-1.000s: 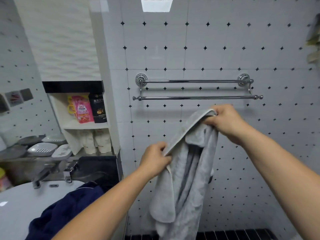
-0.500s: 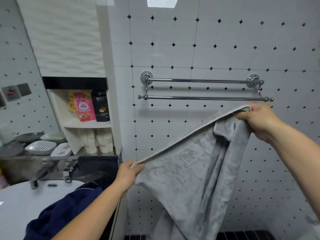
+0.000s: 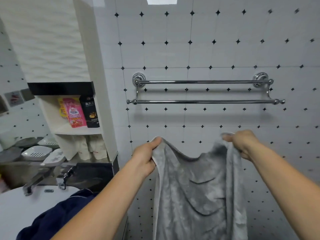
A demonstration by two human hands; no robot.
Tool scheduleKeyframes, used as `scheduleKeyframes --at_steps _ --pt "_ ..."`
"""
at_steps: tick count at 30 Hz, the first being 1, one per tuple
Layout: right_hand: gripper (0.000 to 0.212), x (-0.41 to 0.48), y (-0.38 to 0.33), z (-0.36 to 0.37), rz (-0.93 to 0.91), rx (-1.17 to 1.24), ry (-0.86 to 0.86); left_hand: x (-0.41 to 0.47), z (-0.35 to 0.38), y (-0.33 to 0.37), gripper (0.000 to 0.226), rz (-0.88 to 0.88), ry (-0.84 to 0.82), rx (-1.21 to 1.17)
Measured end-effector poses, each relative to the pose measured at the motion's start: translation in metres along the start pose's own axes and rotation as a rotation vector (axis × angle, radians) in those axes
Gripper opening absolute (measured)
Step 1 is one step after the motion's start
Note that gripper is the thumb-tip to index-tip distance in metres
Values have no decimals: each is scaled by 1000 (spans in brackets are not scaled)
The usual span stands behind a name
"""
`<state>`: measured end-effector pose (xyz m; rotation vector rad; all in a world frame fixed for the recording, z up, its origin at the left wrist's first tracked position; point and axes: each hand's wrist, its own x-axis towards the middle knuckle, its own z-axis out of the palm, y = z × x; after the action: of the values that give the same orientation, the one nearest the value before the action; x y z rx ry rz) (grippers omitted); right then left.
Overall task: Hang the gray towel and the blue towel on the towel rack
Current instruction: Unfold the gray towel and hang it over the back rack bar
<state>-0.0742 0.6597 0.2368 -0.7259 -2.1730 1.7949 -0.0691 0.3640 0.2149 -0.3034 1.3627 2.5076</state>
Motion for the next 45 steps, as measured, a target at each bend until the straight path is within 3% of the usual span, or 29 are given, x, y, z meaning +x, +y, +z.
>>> scheduleKeyframes --at_steps 6,10,13,21,30,34,39,45 --pt "16 -47 -8 58 -357 100 -171 6 81 -27 26 51 -98 39" --pt "27 -61 -6 69 -508 78 -188 5 89 -27 24 109 -125 13" --pt "10 -59 -3 70 -527 108 -198 6 82 -23 21 182 -86 14" --pt "9 -62 -1 78 -512 125 -134 -3 75 -16 9 255 4 188" --pt "2 -65 -4 85 -497 135 -142 -9 79 -20 10 302 13 189" --pt "15 -74 -2 83 -551 30 -166 -3 72 -21 15 280 -1 161" --pt "29 -76 7 78 -673 -134 -178 -8 64 -26 21 305 -147 251" --pt "33 -68 12 74 -607 -8 -133 -6 67 -29 9 310 -82 292"
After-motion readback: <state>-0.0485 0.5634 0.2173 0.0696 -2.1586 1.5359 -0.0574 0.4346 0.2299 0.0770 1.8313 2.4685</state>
